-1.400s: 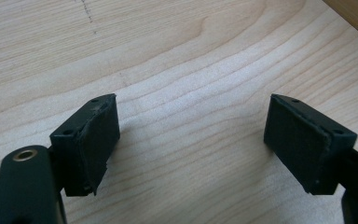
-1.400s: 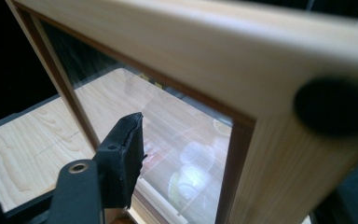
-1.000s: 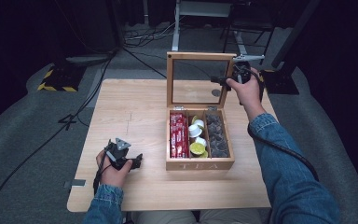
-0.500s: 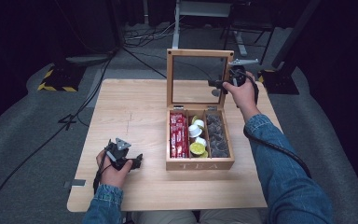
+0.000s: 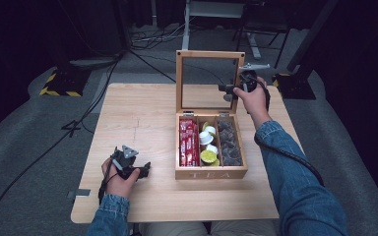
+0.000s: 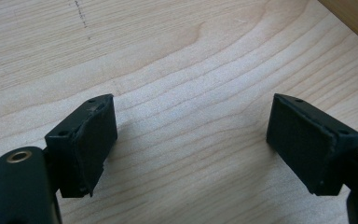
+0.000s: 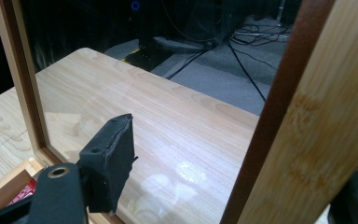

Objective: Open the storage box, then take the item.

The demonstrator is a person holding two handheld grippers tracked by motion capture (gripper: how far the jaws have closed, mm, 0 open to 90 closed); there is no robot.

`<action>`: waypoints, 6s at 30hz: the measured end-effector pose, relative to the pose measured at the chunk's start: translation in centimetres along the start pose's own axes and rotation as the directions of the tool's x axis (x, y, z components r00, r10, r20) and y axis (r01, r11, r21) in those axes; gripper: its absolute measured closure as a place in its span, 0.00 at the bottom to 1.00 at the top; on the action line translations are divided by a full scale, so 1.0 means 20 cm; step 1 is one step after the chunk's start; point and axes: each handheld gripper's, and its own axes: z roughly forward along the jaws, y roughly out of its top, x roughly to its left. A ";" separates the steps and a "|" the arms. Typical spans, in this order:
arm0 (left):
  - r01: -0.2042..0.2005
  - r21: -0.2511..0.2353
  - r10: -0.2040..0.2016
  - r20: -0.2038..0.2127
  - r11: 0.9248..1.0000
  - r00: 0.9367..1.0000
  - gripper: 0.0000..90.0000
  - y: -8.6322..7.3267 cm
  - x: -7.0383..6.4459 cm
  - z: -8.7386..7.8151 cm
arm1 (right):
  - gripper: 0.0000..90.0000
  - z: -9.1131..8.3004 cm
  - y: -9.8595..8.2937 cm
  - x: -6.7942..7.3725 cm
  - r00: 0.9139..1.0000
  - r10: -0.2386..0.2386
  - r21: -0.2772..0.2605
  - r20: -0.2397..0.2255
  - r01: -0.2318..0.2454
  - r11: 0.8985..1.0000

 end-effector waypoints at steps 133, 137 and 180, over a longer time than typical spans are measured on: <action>-0.019 0.002 0.019 0.023 1.000 1.000 0.16 0.02 0.00 0.02 | 0.61 0.01 -0.41 0.96 0.934 -0.161 0.393 -0.318 0.284 0.874; -0.019 0.002 0.019 0.023 1.000 1.000 0.16 0.02 0.00 0.02 | 0.66 0.01 -0.41 0.98 0.929 -0.156 0.385 -0.336 0.287 0.877; -0.020 0.002 0.019 0.024 1.000 1.000 0.16 0.02 0.00 0.02 | 0.90 -0.21 -0.22 0.95 0.919 -0.086 0.235 -0.386 0.187 0.954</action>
